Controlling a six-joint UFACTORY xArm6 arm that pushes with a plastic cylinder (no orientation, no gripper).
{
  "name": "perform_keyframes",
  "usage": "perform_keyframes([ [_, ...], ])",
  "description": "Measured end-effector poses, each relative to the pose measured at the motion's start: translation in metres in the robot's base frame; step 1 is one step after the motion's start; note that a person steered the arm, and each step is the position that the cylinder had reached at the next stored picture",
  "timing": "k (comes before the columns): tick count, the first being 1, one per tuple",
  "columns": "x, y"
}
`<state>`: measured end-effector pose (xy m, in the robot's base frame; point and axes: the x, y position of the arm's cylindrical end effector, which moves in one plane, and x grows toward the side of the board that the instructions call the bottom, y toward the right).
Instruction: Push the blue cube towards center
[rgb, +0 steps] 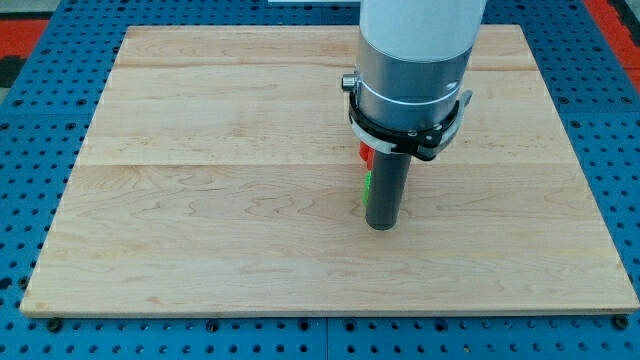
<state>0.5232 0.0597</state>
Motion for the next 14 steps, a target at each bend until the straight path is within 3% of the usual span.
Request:
perform_keyframes([
  [2, 0.008, 0.017],
  [3, 0.009, 0.078],
  [7, -0.191, 0.162],
  [8, -0.223, 0.186],
  [9, -0.25, 0.184],
  [11, -0.249, 0.108],
  [12, -0.249, 0.024],
  [13, -0.261, 0.025],
  [14, -0.26, 0.072],
])
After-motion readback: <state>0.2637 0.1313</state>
